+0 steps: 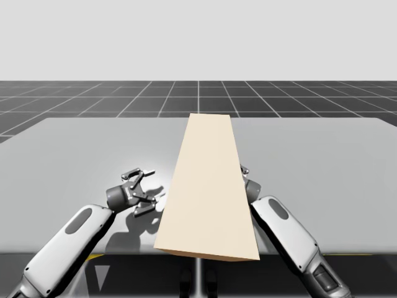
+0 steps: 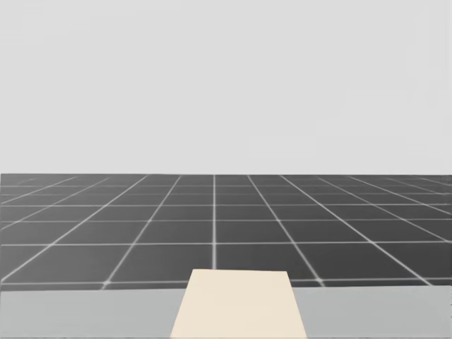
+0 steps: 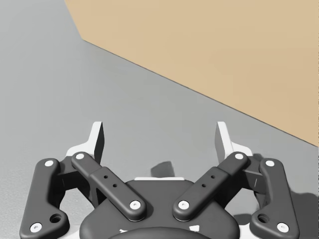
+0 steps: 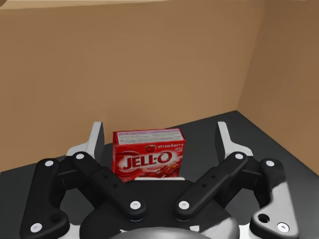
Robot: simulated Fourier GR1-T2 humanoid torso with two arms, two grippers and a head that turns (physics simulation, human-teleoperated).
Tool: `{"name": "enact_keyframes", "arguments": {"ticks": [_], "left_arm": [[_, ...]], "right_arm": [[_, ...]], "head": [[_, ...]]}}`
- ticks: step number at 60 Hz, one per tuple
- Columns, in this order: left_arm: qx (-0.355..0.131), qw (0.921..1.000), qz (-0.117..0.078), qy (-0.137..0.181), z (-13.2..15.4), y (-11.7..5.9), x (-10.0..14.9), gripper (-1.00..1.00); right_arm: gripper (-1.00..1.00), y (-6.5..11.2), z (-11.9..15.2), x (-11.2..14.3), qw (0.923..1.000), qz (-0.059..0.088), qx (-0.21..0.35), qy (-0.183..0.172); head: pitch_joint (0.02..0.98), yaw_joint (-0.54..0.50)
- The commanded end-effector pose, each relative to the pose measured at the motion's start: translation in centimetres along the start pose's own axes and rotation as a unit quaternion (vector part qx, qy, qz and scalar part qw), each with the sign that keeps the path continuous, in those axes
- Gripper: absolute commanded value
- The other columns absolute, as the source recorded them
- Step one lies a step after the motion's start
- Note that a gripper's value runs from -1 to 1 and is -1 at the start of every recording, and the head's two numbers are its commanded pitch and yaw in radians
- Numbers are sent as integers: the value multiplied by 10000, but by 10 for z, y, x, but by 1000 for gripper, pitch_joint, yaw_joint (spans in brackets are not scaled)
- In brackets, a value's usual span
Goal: Retrieve the object from inside the box.
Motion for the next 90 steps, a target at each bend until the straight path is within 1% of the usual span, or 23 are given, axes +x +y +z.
{"name": "enact_keyframes", "arguments": {"ticks": [1, 5, 14, 16, 18, 20, 29, 39, 42, 46, 47, 48, 49, 50, 51, 52, 59, 71, 73, 75, 78, 85, 90], "left_arm": [[-12, 10000, -84, 12, 0, -1, 0, -1000], [-14, 9999, -108, 10, 0, -2, 0, -1000], [16, 9999, -159, 44, 0, -1, 0, -1000], [21, 9998, -178, 55, 1, -1, 0, -1000], [26, 9998, -189, 60, 1, -1, 0, -1000], [28, 9998, -205, 65, 1, -1, 0, -1000], [79, 9995, -293, 88, 3, 0, 0, -1000], [65, 9991, -407, 127, 5, -1, 0, -1000], [64, 9990, -430, 141, 5, -2, 0, -1000], [68, 9988, -454, 153, 5, -2, -1, -1000], [70, 9988, -457, 157, 5, -2, -1, -1000], [68, 9988, -459, 161, 5, -2, -1, -1000], [67, 9988, -464, 169, 5, -3, -1, -1000], [67, 9987, -466, 172, 5, -3, -1, -1000], [73, 9987, -475, 178, 5, -3, -1, -1000], [76, 9987, -476, 181, 4, -3, -1, -1000], [72, 9985, -500, 211, 4, -4, -2, -1000], [98, 9982, -530, 274, 3, -4, -3, -1000], [104, 9981, -531, 279, 3, -4, -3, -1000], [111, 9981, -529, 282, 3, -3, -3, -1000], [123, 9981, -525, 287, 3, -2, -3, -1000], [147, 9981, -514, 296, 3, -1, -4, -1000], [173, 9982, -499, 300, 4, 1, -4, -1000]], "right_arm": [[-1000, 1, -9, -20, 9998, -13, 159, 139], [-1000, 0, -14, -27, 9995, -18, 223, 214], [-1000, -8, -27, -39, 9992, -217, 249, 213], [-1000, -9, -31, -42, 9992, -178, 276, 224], [-1000, -11, -36, -44, 9988, -224, 320, 286], [-1000, -11, -40, -45, 9988, -150, 364, 296], [-1000, -14, -66, -51, 9973, -151, 569, 446], [-1000, -12, -86, -60, 9960, -196, 600, 634], [-1000, -11, -88, -62, 9955, -264, 580, 699], [-1000, -11, -89, -63, 9958, -176, 504, 746], [-883, -11, -90, -64, 9965, -84, 384, 731], [-692, -11, -90, -64, 9968, -59, 304, 738], [162, -9, -88, -64, 9977, 28, 94, 674], [436, -10, -88, -65, 9977, 51, 145, 661], [938, -11, -87, -64, 9976, 50, 133, 676], [977, -11, -87, -64, 9974, 5, 127, 712], [1000, -12, -80, -59, 9978, 20, -21, 669], [1000, -17, -54, -44, 9981, 234, -295, 480], [1000, -18, -47, -39, 9982, 204, -338, 450], [1000, -20, -39, -35, 9978, 305, -443, 391], [1000, -21, -24, -29, 9975, 296, -541, 357], [1000, -27, 8, -19, 9948, 473, -891, 163], [1000, -31, 32, -12, 9925, 471, -1124, 37]], "head": [[147, -45], [153, -51], [174, -55], [180, -56], [185, -56], [189, -55], [204, -51], [223, -49], [227, -50], [228, -51], [228, -50], [228, -49], [228, -50], [228, -50], [228, -51], [228, -51], [224, -57], [217, -64], [216, -64], [215, -67], [212, -68], [205, -71], [202, -73]]}}
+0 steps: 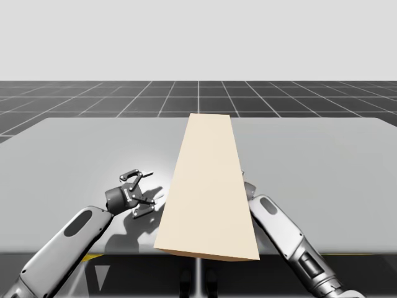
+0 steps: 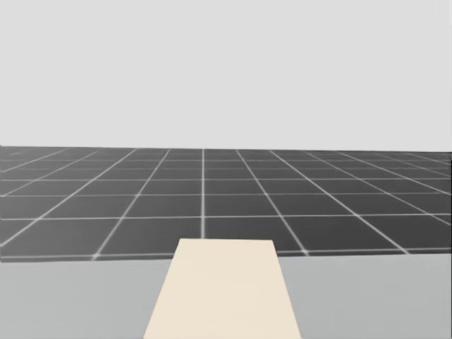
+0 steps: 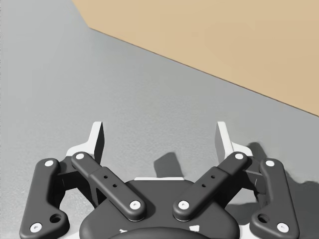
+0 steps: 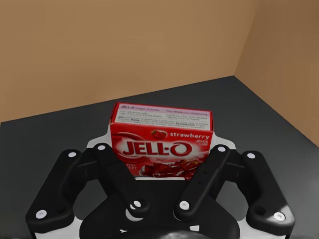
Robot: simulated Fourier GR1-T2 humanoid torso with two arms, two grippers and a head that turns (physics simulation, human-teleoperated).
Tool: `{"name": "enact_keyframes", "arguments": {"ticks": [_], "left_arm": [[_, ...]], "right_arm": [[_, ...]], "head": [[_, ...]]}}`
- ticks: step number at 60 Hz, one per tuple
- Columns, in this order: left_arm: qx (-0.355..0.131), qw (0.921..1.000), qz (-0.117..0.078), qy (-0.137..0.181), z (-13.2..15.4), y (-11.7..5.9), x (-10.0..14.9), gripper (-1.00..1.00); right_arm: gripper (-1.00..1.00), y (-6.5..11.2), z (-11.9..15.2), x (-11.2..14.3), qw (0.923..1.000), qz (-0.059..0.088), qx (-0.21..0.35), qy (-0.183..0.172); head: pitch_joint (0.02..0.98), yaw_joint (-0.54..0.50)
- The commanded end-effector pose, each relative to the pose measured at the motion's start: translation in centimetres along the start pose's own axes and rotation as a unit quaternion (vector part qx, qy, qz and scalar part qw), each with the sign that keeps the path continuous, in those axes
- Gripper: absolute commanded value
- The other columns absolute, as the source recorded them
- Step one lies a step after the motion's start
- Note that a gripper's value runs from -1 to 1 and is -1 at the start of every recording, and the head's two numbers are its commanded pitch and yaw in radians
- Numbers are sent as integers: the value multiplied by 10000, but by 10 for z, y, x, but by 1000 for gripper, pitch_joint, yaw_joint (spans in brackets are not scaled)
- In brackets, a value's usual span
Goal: Retrieve the object from inside the box.
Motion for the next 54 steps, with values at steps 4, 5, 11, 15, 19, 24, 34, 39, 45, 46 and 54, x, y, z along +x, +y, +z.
{"name": "enact_keyframes", "arguments": {"ticks": [4, 5, 11, 15, 19, 24, 34, 39, 45, 46, 54], "left_arm": [[58, 10000, 26, 15, 0, 4, -1, -1000], [61, 10000, 30, 14, 0, 4, -1, -1000], [79, 10000, 40, 6, 1, 6, -2, -1000], [86, 10000, 45, 0, 2, 6, -2, -1000], [91, 9999, 46, 2, 2, 7, -2, -1000], [102, 9999, 50, -7, 3, 8, -3, -1000], [107, 9999, 42, -8, 3, 8, -3, -1000], [110, 9999, 44, -4, 3, 9, -3, -1000], [116, 9999, 47, 1, 3, 8, -4, -1000], [116, 9999, 47, -1, 3, 9, -4, -1000], [123, 9999, 51, -8, 4, 9, -4, -1000]], "right_arm": [[1000, -29, 57, 15, 9907, 149, -1278, -434], [1000, -29, 60, 14, 9904, 140, -1302, -437], [1000, -38, 87, 10, 9859, 118, -1603, -459], [1000, -46, 102, 8, 9833, 175, -1755, -455], [1000, -57, 115, 6, 9798, 212, -1942, -431], [1000, -69, 131, 5, 9756, 278, -2138, -405], [1000, -88, 155, 19, 9661, 516, -2493, -441], [1000, -101, 161, 37, 9587, 646, -2707, -590], [1000, -116, 160, 65, 9493, 857, -2925, -772], [1000, -119, 159, 71, 9483, 885, -2941, -803], [1000, -134, 149, 108, 9393, 1110, -3077, -1030]], "head": [[198, -77], [197, -76], [193, -78], [192, -78], [192, -78], [191, -77], [189, -80], [187, -82], [187, -83], [187, -83], [186, -81]]}}
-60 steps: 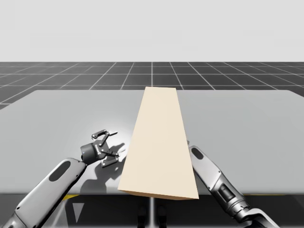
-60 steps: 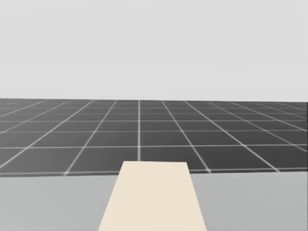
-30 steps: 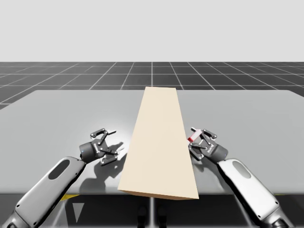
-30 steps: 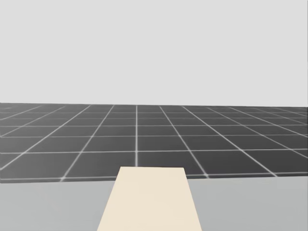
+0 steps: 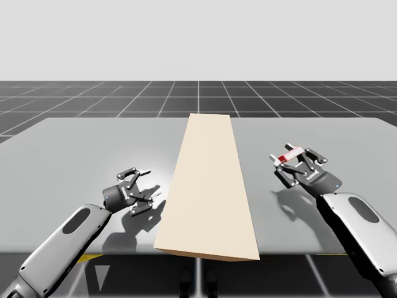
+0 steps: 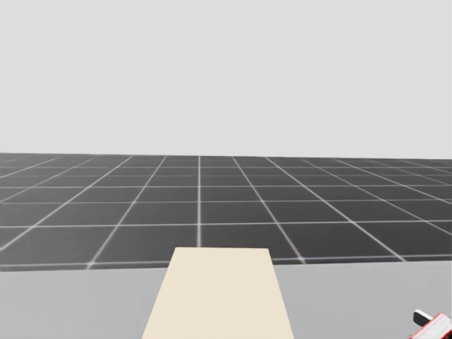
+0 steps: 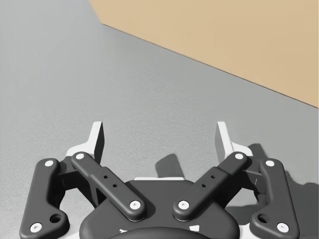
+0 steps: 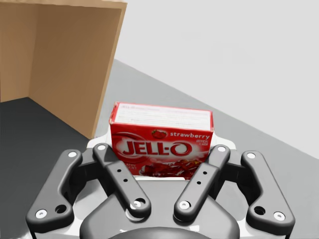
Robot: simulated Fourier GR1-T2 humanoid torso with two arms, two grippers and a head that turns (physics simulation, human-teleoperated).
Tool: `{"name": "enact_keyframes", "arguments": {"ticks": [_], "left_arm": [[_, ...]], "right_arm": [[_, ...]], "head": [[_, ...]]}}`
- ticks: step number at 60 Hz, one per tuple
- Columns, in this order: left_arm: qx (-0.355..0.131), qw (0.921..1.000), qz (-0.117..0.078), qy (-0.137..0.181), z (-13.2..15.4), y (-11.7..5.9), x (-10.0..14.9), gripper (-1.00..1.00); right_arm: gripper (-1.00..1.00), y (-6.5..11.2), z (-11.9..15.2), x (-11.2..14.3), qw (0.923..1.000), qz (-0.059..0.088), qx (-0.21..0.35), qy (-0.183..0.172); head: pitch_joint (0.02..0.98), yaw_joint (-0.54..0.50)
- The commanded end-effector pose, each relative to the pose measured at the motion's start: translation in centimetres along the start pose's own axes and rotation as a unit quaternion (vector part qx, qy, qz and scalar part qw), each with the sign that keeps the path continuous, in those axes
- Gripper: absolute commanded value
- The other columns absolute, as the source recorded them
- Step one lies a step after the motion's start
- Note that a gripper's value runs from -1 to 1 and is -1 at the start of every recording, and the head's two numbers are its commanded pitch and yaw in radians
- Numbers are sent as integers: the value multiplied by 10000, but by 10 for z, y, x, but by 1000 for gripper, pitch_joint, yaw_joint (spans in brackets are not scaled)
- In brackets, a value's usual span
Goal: Retrieve the object from inside the box.
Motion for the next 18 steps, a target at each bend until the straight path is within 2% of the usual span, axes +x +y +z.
{"name": "enact_keyframes", "arguments": {"ticks": [1, 4, 8, 12, 18], "left_arm": [[6, 10000, 8, -7, 0, 1, -1, -1000], [11, 10000, 7, -9, 0, 1, -1, -1000], [15, 10000, 8, -13, 1, 2, -1, -1000], [26, 10000, 11, -16, 1, 3, -1, -1000], [33, 10000, 12, -21, 1, 3, -1, -1000]], "right_arm": [[1000, -38, -34, 49, 9937, 363, -907, -559], [1000, -41, -41, 61, 9929, 374, -926, -648], [1000, -43, -51, 76, 9916, 455, -933, -777], [1000, -45, -61, 92, 9893, 602, -975, -904], [1000, -49, -68, 115, 9857, 702, -1070, -1094]], "head": [[186, -81], [186, -80], [185, -78], [186, -78], [187, -76]]}}
